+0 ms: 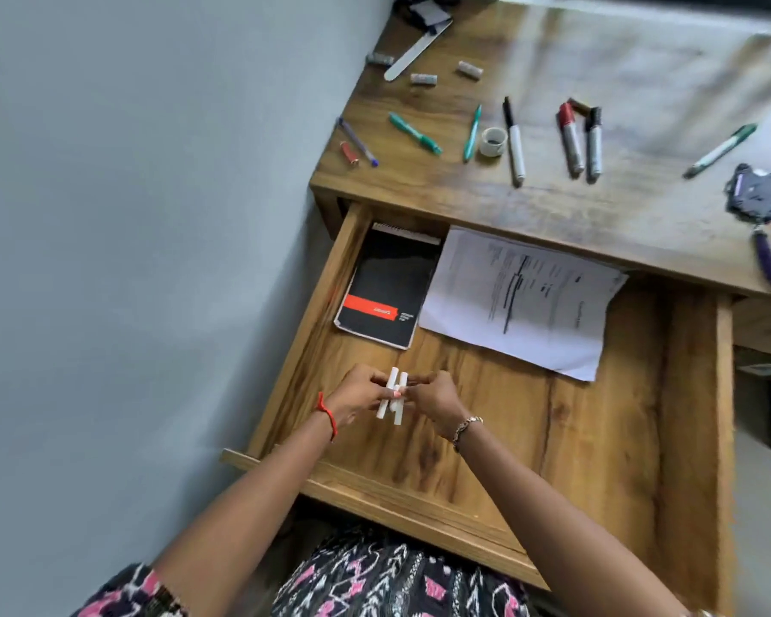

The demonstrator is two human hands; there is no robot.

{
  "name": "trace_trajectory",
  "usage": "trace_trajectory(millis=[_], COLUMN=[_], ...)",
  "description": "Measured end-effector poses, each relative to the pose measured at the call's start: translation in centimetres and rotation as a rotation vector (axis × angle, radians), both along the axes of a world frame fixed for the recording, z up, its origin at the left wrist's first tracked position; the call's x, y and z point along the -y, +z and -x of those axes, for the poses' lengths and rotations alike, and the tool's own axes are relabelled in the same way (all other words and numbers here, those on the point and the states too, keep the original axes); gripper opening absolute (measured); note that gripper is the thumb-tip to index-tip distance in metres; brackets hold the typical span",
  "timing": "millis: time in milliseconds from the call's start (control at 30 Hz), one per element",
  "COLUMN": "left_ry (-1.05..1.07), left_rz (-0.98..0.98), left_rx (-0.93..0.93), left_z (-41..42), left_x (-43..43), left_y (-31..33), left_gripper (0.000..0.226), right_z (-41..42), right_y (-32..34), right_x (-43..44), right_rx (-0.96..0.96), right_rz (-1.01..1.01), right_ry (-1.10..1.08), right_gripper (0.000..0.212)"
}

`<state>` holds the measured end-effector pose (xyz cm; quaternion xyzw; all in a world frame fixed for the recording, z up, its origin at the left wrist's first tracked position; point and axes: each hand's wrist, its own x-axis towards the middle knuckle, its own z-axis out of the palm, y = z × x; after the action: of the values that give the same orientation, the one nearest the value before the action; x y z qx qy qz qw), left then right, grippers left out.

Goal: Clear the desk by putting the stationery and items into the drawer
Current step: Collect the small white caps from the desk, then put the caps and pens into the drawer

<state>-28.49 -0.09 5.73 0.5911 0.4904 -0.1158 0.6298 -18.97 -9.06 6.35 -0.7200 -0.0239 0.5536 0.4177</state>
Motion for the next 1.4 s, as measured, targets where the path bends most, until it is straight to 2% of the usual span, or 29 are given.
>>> trace_trajectory(millis=[133,333,500,633,767,833,967,1067,1167,1300,1400], left_ry=[-0.048,-0.06,-0.104,-0.174,-0.275,-0.312,-0.368,-0.387,-0.385,-0.277,-0.312], left_rz=[-0.103,-0.275,-0.437,-0.544,-0.667,-0.732,-0.731,-0.665,-0.62,-0.54,-0.52], left_rx=[-0.068,-0.071,-0.054,-0.056,-0.07,-0.02,0.125,0.177,0.183,0.132,0.056], left_z=[2.6,3.8,3.8,3.8,3.3,2.4,-2.2,-6.9,-11.3,-16.1,-17.7], left_x=[-2.3,-3.3,-3.3,-3.1,-2.7,-2.5,-2.5,-2.9,-3.5,-4.9,-6.0], left_y=[-1.7,-2.2,-2.3,-2.6,-2.3,-1.8,0.1,1.0,1.7,1.2,0.2], left_gripper=[0.018,0.015,0.031,0.036,0.041,0.045,0.057,0.066,0.075,0.075,0.072], right_z=[2.5,4.2,4.7,5.0,4.3,2.8,-3.2,-8.7,-14.5,-21.0,-24.4], right_y=[-1.5,-3.9,-3.2,-3.1,-2.8,-2.2,-0.9,-0.3,0.1,-0.4,-1.6], right_x=[-2.3,-4.8,-5.9,-5.8,-5.0,-4.2,-0.8,2.8,6.0,8.2,8.5], right_rx=[0.048,0.226,0.36,0.398,0.421,0.465,0.66,0.806,0.874,0.788,0.663], right_rz=[0.078,0.137,0.118,0.109,0.084,0.069,0.131,0.197,0.3,0.33,0.312], right_ry=[-0.063,-0.009,0.073,0.144,0.144,0.106,-0.092,-0.248,-0.326,-0.343,-0.284], right_gripper=[0.021,0.022,0.025,0.029,0.032,0.027,0.019,0.023,0.032,0.052,0.061])
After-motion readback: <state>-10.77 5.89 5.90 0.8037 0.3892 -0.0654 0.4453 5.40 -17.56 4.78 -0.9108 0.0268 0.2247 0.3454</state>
